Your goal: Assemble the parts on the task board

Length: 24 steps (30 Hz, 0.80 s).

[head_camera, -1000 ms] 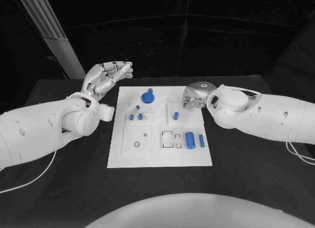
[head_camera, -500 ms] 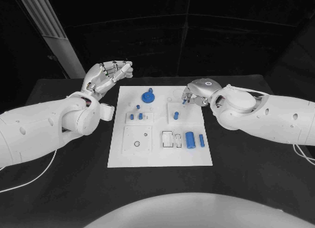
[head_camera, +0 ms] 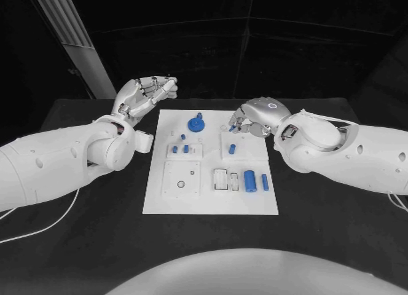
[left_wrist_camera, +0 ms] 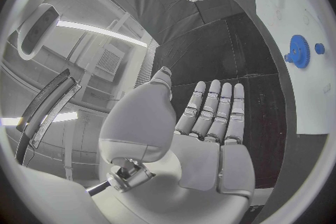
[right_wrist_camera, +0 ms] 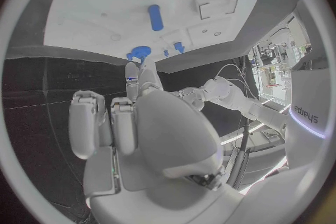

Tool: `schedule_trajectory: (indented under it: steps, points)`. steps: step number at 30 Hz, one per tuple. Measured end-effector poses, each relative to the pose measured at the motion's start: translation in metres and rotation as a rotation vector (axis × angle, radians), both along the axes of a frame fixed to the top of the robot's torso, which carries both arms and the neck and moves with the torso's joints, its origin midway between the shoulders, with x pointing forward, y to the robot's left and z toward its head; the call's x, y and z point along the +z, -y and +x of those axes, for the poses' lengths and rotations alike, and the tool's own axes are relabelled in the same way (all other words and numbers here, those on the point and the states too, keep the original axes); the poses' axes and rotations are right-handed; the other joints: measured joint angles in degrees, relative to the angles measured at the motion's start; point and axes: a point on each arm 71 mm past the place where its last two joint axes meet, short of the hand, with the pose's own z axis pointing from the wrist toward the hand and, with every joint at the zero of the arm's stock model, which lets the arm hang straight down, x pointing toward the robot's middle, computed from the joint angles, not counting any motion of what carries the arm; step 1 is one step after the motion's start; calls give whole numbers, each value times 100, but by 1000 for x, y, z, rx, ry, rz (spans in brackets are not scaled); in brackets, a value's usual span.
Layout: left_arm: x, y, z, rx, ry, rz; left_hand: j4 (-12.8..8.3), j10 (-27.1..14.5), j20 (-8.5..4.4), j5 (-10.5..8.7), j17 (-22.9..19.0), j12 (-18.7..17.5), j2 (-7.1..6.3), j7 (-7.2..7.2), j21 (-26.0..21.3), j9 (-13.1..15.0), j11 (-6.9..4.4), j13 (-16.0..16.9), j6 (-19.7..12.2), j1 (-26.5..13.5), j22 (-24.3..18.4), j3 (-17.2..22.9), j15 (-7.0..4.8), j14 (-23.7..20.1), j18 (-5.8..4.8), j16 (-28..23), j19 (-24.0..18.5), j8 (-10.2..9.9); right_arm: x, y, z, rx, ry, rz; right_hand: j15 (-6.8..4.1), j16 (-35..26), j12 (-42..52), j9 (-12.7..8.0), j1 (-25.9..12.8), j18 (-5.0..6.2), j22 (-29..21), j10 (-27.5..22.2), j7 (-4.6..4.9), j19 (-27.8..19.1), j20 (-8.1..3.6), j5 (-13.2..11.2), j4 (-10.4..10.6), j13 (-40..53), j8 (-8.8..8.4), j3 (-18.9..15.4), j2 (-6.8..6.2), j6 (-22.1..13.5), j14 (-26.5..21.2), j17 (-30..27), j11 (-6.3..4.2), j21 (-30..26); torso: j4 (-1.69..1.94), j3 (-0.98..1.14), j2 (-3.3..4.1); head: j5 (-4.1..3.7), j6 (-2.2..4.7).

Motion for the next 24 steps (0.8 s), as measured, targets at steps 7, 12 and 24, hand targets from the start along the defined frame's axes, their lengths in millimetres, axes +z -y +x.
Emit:
schedule_trajectory:
  steps: [7, 12, 24]
  points:
    - [0, 1, 2, 1, 2, 2, 0, -21, 0, 0, -8, 0, 0, 0, 0, 0, 21, 0, 0, 0, 0, 0, 0, 0, 0, 0, 0, 0, 5, -32, -10, 93, 7, 37, 21, 0, -28, -2, 22, 0, 0, 13, 19, 0, 0, 0, 0, 0, -19, 33, -22, 19, 21, 0, 13, 0, 3, -3, 0, 80, -26]
    - [-1, 0, 3, 5, 2, 4, 0, -21, 0, 0, -8, 0, 0, 0, 0, 0, 21, 0, 0, 0, 0, 0, 0, 0, 0, 0, 0, 0, 7, -53, -14, 148, 4, 51, 43, 0, -62, -2, 22, 0, 0, 20, 20, 0, 0, 0, -14, -5, -22, 47, -22, 18, 0, 0, 20, 0, 3, -5, 0, 118, -52]
    - [-2, -1, 5, 9, 2, 7, 0, -21, 0, 0, -19, 0, 0, -21, 0, 0, 21, 0, -21, 0, -6, -33, 0, 0, 0, 0, 0, 0, 3, -93, -22, 247, -46, 20, 63, 0, -128, -12, 92, 0, 0, 40, 49, 0, 0, -11, -17, -5, -55, 98, -12, 20, 20, 1, 41, 0, 7, -3, 10, 226, -108]
